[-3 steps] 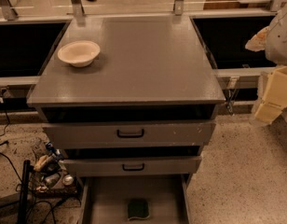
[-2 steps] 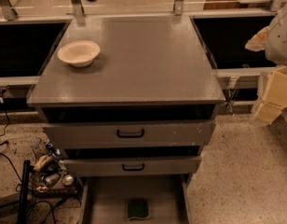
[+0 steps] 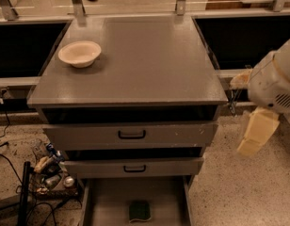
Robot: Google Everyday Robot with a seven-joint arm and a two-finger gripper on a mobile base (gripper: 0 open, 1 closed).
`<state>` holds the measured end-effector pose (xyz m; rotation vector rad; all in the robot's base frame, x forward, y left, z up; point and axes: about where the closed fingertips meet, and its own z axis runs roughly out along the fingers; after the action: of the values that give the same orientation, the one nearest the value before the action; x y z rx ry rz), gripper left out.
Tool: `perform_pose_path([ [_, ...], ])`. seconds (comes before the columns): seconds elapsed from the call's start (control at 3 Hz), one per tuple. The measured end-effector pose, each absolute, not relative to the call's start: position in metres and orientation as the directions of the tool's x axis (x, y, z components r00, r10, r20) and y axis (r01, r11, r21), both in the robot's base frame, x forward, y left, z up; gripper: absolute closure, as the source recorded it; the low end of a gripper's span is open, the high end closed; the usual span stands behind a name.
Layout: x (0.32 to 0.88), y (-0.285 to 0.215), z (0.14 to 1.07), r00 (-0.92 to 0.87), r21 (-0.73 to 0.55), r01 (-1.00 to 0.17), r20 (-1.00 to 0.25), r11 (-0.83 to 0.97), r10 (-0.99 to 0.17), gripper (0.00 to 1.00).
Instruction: Pick sponge from bottom drawer and place on counter
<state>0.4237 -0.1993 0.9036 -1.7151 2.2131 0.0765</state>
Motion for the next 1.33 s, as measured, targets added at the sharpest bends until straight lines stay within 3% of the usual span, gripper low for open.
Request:
perform_pose_path([
  [0.33,0.416,-0.190,0.827,-0.215,-0.087,-0.963,-0.328,0.256,-0.920,0.00],
  [1.33,0.423,-0.192,0.784,-0.259,-0.147,-0.940,-0.276,0.307,-0.926,0.00],
])
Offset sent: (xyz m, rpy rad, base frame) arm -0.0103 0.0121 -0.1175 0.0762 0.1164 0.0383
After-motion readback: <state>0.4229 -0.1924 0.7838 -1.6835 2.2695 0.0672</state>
